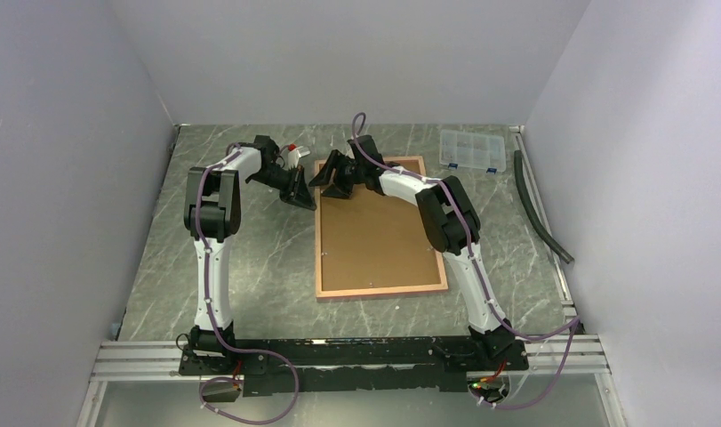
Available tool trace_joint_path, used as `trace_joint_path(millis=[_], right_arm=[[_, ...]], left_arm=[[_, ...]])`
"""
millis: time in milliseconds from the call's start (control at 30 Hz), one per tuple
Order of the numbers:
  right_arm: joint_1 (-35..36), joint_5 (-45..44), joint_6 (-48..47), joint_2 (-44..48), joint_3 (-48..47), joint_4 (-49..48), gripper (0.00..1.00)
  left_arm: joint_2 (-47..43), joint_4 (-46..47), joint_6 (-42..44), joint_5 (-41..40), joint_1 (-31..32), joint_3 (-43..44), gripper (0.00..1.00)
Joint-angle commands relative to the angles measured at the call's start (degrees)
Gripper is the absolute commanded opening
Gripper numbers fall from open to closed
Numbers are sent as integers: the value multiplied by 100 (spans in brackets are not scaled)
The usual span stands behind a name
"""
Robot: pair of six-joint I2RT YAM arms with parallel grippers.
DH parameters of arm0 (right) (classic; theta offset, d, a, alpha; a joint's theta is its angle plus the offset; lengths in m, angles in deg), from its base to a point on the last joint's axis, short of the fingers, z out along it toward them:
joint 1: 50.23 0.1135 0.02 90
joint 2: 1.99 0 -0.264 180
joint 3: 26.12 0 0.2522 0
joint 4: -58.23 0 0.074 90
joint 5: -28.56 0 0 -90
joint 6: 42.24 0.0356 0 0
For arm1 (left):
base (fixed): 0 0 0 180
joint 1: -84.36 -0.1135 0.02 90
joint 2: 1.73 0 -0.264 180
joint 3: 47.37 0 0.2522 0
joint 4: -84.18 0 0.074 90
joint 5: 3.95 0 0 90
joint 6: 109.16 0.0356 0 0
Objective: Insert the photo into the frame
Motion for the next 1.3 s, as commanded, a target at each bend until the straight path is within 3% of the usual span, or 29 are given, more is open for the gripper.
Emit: trace_joint_path(millis=[0,100,233,300,467,667,967,1267], right_arm=[[41,-13,-42,119,7,-219,64],[-201,90,-137,728,548,-342,71],[-762,-338,-758,2108,1570,-37,84],[-1127,-794,-1094,2744,2044,367,91],[-1887,-1800,-1800,3638,2926,839,99],[-2354,-2196,-1993,3558,3300,826,99],[-2415,-2461,-2102,3078,3229,837,99],[-2194,-1981,-1958,2441,2874,689,98]], left_arm=[[48,-191,351,-606,136,-212,12],[-83,-423,556,-638,32,-201,17],[-394,-839,1089,-764,-64,-295,43],[-589,-1020,1373,-839,-65,-434,49],[-1071,-959,1834,-1218,58,-1181,49],[-1379,-383,1951,-1981,377,-1997,47],[-1654,-19,2058,-2479,662,-2474,47],[-1776,124,2079,-2667,1031,-2749,46]])
